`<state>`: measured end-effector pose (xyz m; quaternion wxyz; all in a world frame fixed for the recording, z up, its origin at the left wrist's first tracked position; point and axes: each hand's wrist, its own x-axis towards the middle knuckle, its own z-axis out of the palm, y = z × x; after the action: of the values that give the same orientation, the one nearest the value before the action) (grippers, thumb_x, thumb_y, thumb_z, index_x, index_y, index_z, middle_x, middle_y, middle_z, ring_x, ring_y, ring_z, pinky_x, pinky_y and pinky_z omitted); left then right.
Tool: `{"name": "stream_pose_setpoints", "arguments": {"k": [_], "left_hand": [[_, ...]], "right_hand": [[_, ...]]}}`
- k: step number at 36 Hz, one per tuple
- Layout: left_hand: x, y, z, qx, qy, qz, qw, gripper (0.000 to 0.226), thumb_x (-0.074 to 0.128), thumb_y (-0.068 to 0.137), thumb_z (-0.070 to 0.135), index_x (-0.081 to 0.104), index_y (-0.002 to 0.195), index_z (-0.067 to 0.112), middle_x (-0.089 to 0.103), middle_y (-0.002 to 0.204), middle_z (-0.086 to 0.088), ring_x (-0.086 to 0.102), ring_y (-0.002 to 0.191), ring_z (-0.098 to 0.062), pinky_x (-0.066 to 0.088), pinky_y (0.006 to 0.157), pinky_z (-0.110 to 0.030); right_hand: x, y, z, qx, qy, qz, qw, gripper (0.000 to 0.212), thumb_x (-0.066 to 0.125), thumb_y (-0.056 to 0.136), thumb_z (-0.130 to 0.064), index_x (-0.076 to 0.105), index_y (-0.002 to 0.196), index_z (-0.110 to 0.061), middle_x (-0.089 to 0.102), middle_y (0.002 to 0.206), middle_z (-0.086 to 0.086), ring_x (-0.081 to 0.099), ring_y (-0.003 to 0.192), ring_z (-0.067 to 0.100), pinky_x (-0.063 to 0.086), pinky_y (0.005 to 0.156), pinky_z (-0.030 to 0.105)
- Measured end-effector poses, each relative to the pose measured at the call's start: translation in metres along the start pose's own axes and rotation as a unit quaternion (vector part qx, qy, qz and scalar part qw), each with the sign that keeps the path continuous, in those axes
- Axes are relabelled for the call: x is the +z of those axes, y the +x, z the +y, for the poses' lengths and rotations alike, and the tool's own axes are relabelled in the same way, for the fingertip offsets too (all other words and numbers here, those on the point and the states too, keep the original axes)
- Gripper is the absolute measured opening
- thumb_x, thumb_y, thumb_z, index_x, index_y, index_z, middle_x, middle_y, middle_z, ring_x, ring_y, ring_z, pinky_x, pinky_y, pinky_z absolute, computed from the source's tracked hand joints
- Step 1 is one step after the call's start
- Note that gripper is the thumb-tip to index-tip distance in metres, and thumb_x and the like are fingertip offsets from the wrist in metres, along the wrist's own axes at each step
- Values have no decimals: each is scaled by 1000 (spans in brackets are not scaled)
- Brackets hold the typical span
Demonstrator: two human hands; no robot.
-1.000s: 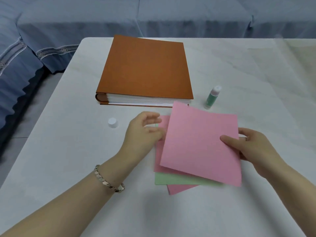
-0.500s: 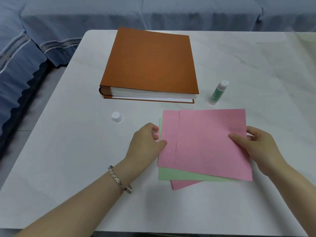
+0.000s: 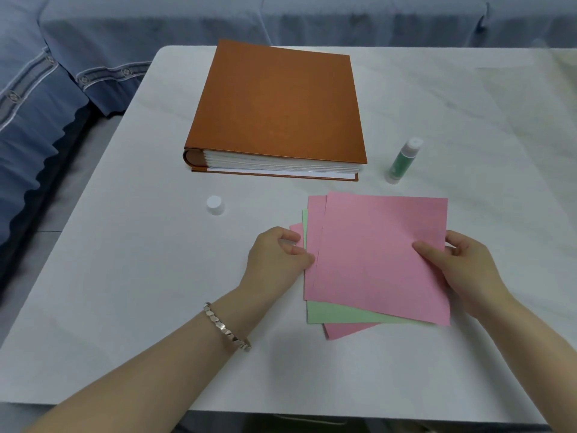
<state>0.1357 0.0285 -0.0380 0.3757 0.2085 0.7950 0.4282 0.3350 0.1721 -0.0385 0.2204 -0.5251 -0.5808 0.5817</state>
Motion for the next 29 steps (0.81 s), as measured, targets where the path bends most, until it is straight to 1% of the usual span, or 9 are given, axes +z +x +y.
{"name": "stream_pose_setpoints", "arguments": {"k": [4,6,9,12,14,19,25,27,29], "left_hand": [[-1,-1,-1,18,41,23,999,27,70,78,11,59,102,18,65,90,4,55,75,2,37,55,-2],[-1,-3,0,15,45,20,999,27,68,79,11,59,102,18,64,90,4,57,75,-3,42,63,-6],[-2,-6,2,-3,27,2,1000,27,68,78,7,60,104,14,67,86,0,59,71,-15,52,79,-30],[-3,-6,2,-11,5,4,1000,24,69,77,5,61,97,16,68,87,-4,59,72,-17,53,84,-36],[-3,-6,2,-20,-13,5,1000,24,71,76,5,61,93,18,69,86,-4,59,71,-16,53,84,-36],[-1,-9,0,-32,-37,-1,999,28,73,76,6,61,100,15,70,85,0,64,81,-16,51,82,-29],[1,-11,0,-48,-57,-1,997,27,70,78,5,61,100,17,69,86,4,63,79,-9,47,69,-17],[2,-11,1,-50,-65,0,997,27,70,77,4,61,100,16,69,85,3,63,79,-10,49,72,-20],[3,-12,1,-41,-58,6,997,28,70,77,3,60,101,15,69,83,3,65,80,-13,51,77,-26]], "right_hand": [[1,0,0,-5,6,2,1000,17,64,85,-10,66,89,-26,71,63,-13,65,54,3,51,50,14],[2,0,0,-4,4,2,1000,16,64,85,-10,66,91,-25,71,64,-14,65,54,3,52,52,16],[2,0,2,-7,-3,4,1000,16,64,85,-11,66,94,-24,71,64,-15,65,55,3,51,55,18],[2,1,2,-9,-1,6,1000,16,64,85,-11,66,94,-24,71,64,-15,65,55,2,51,56,19],[2,0,2,-10,-2,7,1000,16,65,85,-11,66,92,-25,71,64,-15,65,55,2,51,54,18],[3,-1,2,-19,-7,12,1000,15,65,85,-11,66,90,-26,70,63,-15,64,54,0,51,52,13],[5,-2,2,-23,-7,14,1000,17,64,85,-11,65,87,-28,70,66,-12,63,53,0,51,52,12],[5,-3,2,-21,-6,15,1000,16,64,85,-10,65,89,-26,70,74,-7,63,52,0,51,52,13],[5,-3,2,-20,-4,16,1000,15,64,85,-11,66,91,-25,70,72,-8,63,53,1,52,53,16]]}}
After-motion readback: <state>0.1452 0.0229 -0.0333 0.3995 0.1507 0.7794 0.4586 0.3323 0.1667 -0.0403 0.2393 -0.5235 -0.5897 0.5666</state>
